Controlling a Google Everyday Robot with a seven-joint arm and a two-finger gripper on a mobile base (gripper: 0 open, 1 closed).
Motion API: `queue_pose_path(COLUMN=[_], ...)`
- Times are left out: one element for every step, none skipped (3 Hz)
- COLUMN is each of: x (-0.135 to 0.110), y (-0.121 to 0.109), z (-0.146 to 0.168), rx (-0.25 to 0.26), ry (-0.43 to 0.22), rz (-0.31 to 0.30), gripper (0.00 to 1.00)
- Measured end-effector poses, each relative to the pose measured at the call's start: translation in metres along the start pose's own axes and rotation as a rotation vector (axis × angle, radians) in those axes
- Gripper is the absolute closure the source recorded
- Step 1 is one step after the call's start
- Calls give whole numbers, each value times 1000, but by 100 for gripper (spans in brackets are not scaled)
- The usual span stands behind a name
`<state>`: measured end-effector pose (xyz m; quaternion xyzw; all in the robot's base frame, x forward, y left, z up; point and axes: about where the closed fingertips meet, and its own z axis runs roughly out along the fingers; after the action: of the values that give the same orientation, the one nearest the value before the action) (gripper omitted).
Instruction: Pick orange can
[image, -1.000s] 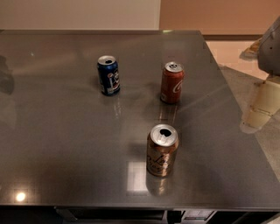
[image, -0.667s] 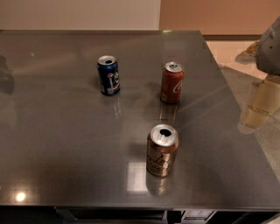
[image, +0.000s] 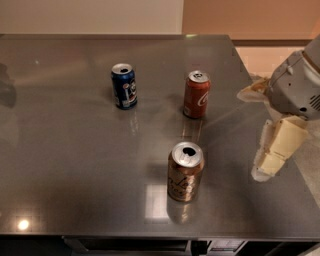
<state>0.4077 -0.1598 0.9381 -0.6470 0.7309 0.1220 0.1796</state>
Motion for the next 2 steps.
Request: queue_pose_path(x=[-11, -24], y=[21, 35], z=[25, 46], rx=[-35, -63], ry=[-53, -105], rz=[-53, -96], gripper=[0, 0])
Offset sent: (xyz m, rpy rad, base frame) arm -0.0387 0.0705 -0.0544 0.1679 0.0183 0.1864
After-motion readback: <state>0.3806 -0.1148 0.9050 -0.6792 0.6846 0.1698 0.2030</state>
